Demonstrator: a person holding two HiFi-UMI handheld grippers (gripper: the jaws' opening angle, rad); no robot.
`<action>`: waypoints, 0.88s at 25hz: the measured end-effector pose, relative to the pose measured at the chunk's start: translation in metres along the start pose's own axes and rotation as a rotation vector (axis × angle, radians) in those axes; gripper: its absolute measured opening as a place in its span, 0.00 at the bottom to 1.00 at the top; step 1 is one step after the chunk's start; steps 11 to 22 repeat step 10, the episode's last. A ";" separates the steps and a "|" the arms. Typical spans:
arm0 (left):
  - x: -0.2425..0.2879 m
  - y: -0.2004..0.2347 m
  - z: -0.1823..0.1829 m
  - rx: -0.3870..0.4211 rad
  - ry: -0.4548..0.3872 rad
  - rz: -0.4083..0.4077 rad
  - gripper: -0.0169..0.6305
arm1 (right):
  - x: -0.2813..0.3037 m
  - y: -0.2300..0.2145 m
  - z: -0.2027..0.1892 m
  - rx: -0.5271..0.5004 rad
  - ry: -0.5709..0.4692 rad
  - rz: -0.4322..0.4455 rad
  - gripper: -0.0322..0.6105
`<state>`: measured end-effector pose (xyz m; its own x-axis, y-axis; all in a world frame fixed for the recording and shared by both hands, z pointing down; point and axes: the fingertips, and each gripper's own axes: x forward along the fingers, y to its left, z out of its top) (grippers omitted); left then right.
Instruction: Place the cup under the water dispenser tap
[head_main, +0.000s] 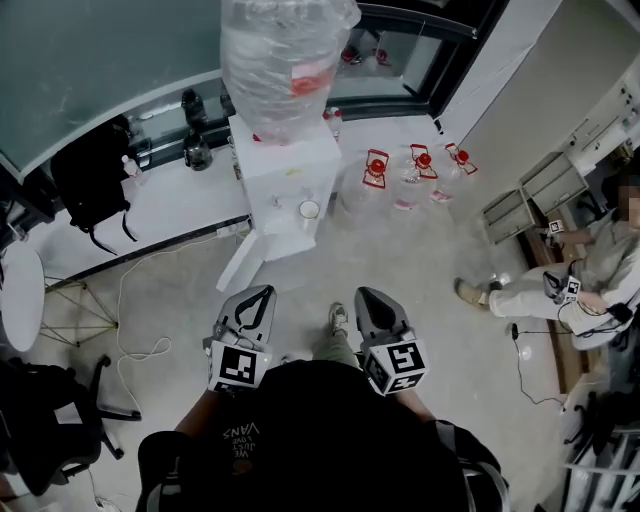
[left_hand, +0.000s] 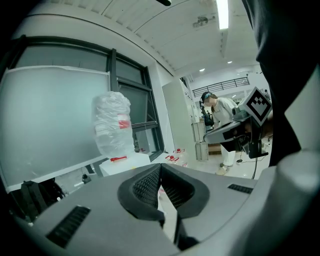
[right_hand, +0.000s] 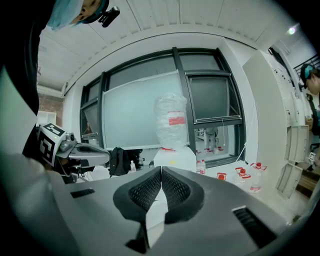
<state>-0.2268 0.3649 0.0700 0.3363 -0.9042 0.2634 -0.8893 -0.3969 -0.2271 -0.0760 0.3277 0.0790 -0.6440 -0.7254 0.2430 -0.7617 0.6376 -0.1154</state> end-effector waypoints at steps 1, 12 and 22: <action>-0.002 0.000 0.000 0.001 -0.003 0.002 0.06 | 0.000 0.002 0.000 -0.002 0.001 0.000 0.12; -0.002 -0.006 0.005 -0.001 -0.005 -0.005 0.06 | -0.003 -0.007 0.005 -0.007 0.005 -0.005 0.12; -0.002 -0.006 0.005 -0.001 -0.005 -0.005 0.06 | -0.003 -0.007 0.005 -0.007 0.005 -0.005 0.12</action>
